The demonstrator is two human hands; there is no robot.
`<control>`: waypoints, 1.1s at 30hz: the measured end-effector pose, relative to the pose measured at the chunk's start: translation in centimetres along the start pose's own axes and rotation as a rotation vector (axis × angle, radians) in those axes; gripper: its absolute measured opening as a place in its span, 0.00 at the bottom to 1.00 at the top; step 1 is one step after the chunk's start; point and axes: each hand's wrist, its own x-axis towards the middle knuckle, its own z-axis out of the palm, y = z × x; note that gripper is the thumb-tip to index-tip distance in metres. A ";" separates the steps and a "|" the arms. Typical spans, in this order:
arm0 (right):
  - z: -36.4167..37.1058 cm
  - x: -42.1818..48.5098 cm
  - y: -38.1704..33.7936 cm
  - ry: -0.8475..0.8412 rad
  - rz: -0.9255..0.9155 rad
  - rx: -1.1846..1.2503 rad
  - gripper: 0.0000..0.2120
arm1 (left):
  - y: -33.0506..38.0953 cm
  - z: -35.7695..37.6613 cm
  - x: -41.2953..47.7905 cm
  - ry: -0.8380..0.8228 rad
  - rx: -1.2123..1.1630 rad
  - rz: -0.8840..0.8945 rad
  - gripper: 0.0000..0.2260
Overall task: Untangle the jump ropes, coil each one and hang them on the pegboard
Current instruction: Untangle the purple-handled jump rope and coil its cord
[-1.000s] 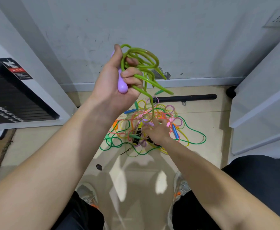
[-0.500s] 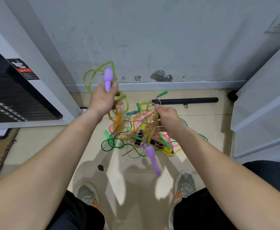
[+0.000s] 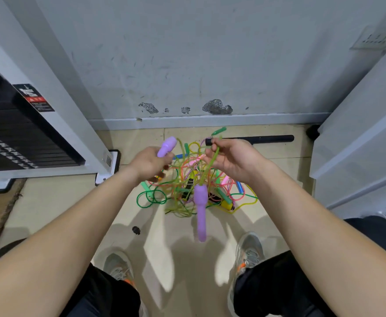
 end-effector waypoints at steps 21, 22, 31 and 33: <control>-3.7 -0.7 -0.5 0.448 -0.455 -1.538 0.14 | 2.9 4.1 -4.0 -0.356 -0.846 0.041 0.12; -3.1 -0.9 -0.3 0.272 -0.587 -1.463 0.15 | 3.0 4.0 -4.0 -0.364 -0.831 0.052 0.11; -2.9 -0.9 -0.7 -0.215 -0.393 -1.088 0.17 | 2.6 2.5 -4.0 -0.473 -0.599 0.155 0.15; -3.0 -1.1 -1.3 -0.261 -0.394 -1.046 0.12 | 2.7 2.2 -4.2 -0.511 -0.553 0.174 0.14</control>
